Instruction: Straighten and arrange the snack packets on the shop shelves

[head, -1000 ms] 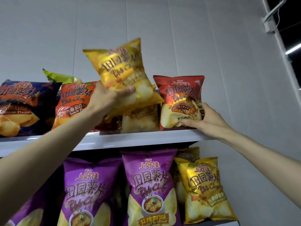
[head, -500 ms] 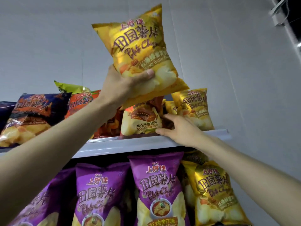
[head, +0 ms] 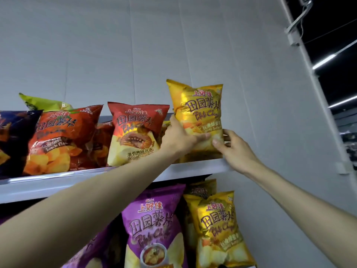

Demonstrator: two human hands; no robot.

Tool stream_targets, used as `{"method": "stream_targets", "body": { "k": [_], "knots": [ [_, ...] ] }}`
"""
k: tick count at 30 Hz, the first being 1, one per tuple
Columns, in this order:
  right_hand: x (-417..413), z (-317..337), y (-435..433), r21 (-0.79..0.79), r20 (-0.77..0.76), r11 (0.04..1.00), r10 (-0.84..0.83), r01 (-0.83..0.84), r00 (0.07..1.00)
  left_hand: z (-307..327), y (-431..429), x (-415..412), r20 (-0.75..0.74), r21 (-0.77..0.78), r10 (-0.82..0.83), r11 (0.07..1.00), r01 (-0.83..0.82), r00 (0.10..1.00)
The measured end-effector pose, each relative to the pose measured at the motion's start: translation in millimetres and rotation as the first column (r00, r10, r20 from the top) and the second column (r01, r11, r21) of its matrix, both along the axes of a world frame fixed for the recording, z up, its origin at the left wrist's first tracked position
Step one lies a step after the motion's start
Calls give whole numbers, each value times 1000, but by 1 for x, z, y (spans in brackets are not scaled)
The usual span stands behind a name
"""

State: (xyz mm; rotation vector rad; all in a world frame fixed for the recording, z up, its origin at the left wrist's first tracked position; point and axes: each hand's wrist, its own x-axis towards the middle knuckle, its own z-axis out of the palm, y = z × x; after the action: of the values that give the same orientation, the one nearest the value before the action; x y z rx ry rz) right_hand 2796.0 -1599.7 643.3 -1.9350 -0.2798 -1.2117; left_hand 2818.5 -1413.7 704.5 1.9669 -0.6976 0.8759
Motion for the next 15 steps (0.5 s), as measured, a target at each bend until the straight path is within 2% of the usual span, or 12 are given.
{"method": "stream_targets", "body": {
  "k": [3, 10, 15],
  "knots": [
    [6, -2, -6, -11, -56, 1000, 3, -4, 998, -10, -8, 14, -103, 5, -3, 1000, 3, 995],
    [3, -32, -13, -69, -88, 998, -20, 14, 996, -8, -1, 19, -188, 114, -24, 992, 46, 982],
    [-12, -34, -11, -186, -168, 971, -181, 149, 969, -7, 6, 10, -172, 163, 39, 987, -11, 984]
  ]
}}
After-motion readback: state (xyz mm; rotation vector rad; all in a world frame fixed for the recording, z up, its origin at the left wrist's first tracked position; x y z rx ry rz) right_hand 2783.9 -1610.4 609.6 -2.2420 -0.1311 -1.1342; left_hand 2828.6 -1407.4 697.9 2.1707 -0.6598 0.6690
